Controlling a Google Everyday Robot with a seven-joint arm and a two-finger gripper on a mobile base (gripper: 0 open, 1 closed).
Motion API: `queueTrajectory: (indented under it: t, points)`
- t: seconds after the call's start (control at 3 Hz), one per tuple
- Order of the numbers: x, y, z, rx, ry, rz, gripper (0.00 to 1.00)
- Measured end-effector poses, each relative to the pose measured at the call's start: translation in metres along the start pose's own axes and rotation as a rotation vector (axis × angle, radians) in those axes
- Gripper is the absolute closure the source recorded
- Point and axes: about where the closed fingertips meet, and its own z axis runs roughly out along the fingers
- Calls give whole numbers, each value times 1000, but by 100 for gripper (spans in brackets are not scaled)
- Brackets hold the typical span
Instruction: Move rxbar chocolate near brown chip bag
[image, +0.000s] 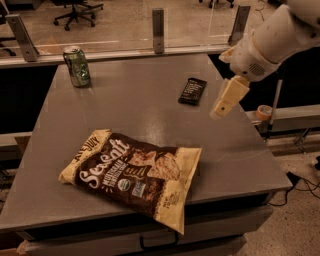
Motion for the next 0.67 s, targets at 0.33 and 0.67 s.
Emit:
queueTrajectory:
  t: [0.33, 0.67]
  points:
    - [-16, -35, 44, 1, -92, 55, 0]
    - [-28, -62, 84, -30, -158, 123, 0]
